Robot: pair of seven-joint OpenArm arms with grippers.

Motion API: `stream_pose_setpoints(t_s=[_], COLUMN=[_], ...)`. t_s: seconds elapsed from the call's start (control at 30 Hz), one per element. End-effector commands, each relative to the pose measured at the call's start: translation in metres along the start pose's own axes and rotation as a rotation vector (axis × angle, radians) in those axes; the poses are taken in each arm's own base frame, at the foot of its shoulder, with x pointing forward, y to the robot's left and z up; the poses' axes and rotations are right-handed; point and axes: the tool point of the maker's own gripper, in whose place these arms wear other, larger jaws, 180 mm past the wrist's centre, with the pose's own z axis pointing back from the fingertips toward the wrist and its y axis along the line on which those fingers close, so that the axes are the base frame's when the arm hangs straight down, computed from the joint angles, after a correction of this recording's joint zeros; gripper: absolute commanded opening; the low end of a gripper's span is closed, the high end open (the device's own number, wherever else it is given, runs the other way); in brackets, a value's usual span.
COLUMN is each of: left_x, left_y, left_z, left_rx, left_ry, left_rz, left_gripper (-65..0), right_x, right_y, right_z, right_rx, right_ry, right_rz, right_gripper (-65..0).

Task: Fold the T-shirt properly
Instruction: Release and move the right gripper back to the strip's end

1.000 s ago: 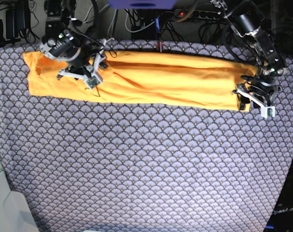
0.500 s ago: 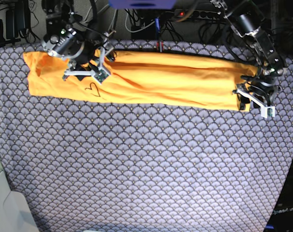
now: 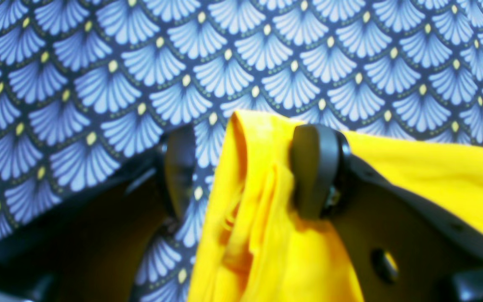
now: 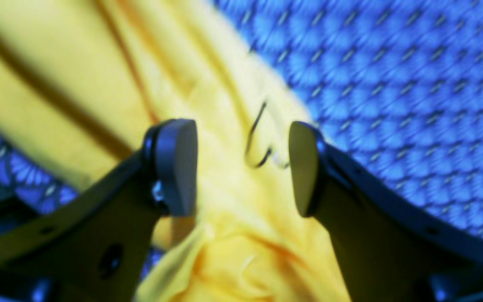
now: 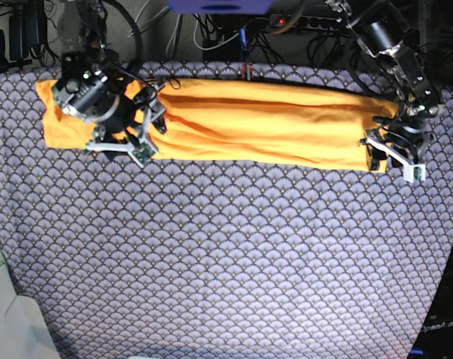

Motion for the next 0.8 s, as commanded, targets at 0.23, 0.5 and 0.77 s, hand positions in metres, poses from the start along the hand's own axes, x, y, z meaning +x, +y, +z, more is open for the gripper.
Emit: stream_pose_setpoints(t_s=[0.23, 0.5, 0.77], left_x=[-0.019, -0.019, -0.018], left_y=[0.004, 0.001, 0.002], left_z=[0.001, 0.0, 0.001], left_rx=[0.019, 0.011, 0.013], left_ry=[0.092, 0.091, 0.09], left_rz=[-0.023, -0.024, -0.026], left_gripper=[-28.9, -28.9, -28.9], right_x=[-0.007, -0.043, -0.084], right_y=[-0.039, -0.091, -0.132], right_z=[0.012, 0.037, 0.07], right_rx=[-0.095, -0.242, -0.402], right_ry=[0.001, 0.072, 0.115], right_rz=[-0.002, -0.081, -0.248], right_gripper=[-30.3, -30.3, -30.1])
